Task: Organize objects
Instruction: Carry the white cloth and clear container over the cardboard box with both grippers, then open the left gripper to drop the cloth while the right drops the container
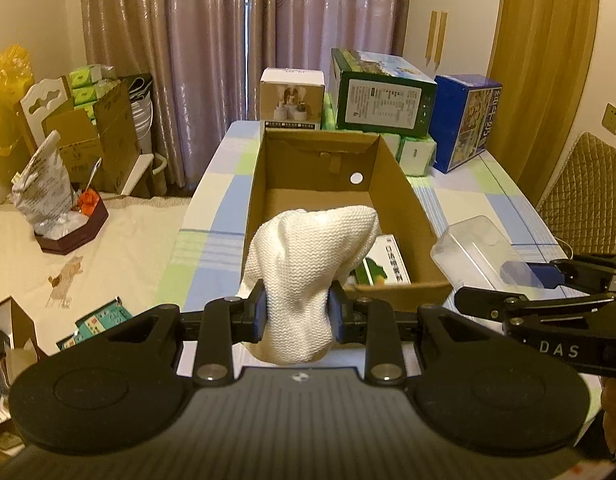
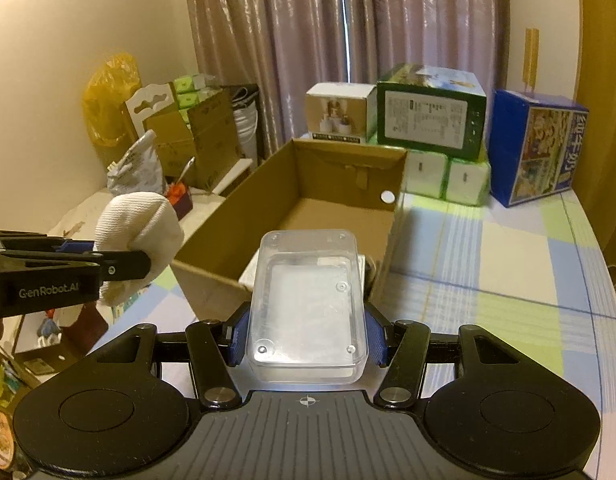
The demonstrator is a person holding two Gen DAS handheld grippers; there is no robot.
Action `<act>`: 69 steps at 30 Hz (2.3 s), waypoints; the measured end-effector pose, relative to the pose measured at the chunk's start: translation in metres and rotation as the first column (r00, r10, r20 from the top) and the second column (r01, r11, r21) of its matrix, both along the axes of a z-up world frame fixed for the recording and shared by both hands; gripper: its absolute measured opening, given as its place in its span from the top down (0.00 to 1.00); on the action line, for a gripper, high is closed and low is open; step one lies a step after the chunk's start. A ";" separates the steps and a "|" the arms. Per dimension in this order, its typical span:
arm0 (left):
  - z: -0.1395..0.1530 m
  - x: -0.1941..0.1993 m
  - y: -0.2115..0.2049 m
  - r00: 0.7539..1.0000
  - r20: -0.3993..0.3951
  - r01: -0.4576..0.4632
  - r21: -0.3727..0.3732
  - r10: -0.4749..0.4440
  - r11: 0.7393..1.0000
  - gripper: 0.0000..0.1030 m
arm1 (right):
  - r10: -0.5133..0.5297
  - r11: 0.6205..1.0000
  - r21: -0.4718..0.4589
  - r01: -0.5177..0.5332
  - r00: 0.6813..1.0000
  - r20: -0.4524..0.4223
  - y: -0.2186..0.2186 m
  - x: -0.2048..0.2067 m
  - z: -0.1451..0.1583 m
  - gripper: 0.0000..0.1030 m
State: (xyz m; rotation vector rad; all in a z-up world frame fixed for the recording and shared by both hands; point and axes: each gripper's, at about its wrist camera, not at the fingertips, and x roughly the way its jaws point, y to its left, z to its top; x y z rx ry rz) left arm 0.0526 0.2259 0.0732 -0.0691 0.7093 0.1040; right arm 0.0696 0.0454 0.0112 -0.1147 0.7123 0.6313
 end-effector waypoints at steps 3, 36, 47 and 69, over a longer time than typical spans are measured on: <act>0.004 0.011 0.002 1.000 0.000 0.014 0.003 -0.014 1.000 0.75 | -0.002 1.000 0.008 0.002 1.000 -0.001 0.005 0.011 0.004 0.48; 0.007 0.086 -0.007 0.994 -0.046 0.104 0.048 -0.102 0.993 0.75 | -0.028 0.999 0.037 0.030 0.999 -0.041 0.020 0.078 0.015 0.48; -0.007 0.125 0.005 0.992 -0.074 0.102 0.057 -0.098 0.993 0.75 | -0.039 0.998 0.041 0.043 0.995 -0.089 0.030 0.118 0.005 0.48; -0.039 0.209 0.026 0.988 -0.120 0.103 0.050 -0.097 0.993 0.71 | -0.085 0.996 -0.014 0.084 0.992 -0.097 0.045 0.191 -0.017 0.48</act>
